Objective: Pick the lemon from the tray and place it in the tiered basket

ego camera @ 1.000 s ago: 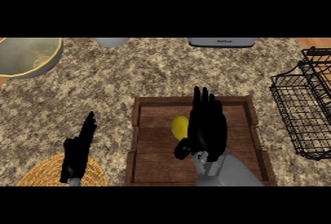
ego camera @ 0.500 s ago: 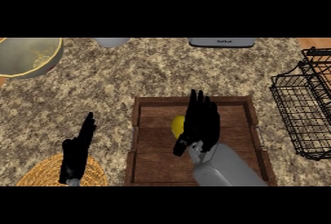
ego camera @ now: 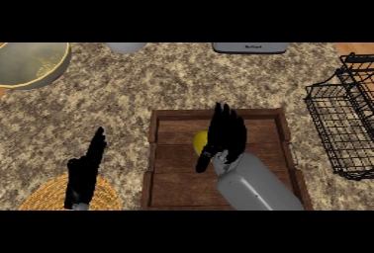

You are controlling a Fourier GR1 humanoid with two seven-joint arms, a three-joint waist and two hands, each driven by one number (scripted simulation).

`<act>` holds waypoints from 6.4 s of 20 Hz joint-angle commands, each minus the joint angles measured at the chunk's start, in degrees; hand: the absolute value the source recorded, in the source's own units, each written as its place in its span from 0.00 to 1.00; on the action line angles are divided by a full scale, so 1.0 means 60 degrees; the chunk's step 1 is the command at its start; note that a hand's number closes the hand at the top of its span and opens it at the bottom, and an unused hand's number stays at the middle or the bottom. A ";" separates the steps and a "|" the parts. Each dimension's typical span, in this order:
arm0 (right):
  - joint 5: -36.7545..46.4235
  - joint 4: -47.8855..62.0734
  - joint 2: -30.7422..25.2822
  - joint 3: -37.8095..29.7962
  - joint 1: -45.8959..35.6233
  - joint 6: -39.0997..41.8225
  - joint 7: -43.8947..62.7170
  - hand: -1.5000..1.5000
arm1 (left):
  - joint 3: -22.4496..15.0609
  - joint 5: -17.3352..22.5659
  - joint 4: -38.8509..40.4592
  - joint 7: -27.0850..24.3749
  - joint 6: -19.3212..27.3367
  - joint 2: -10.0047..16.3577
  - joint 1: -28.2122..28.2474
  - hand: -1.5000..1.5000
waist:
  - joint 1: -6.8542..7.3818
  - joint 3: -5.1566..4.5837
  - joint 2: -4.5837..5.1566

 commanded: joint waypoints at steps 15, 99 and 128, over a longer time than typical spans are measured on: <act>-0.1232 0.1206 0.0176 0.0367 -0.0158 -0.0696 0.2130 0.00 | 0.0375 0.0111 -0.0294 -0.0037 -0.0313 0.0209 0.0298 0.50 | 0.0006 0.0003 0.0007; 0.4509 -0.1103 -0.4096 -1.0895 0.0001 -0.0028 -0.2362 1.00 | 0.0638 -0.0583 0.0059 0.0300 -0.0557 -0.0478 -0.0178 0.50 | -0.0121 0.0010 0.0042; 0.3721 -0.8264 -0.1745 -1.4125 0.2271 -0.4033 -0.1653 0.00 | 0.0627 -0.0824 -0.0325 -0.0019 -0.0323 -0.0751 0.0862 0.50 | -0.0438 -0.0010 -0.0089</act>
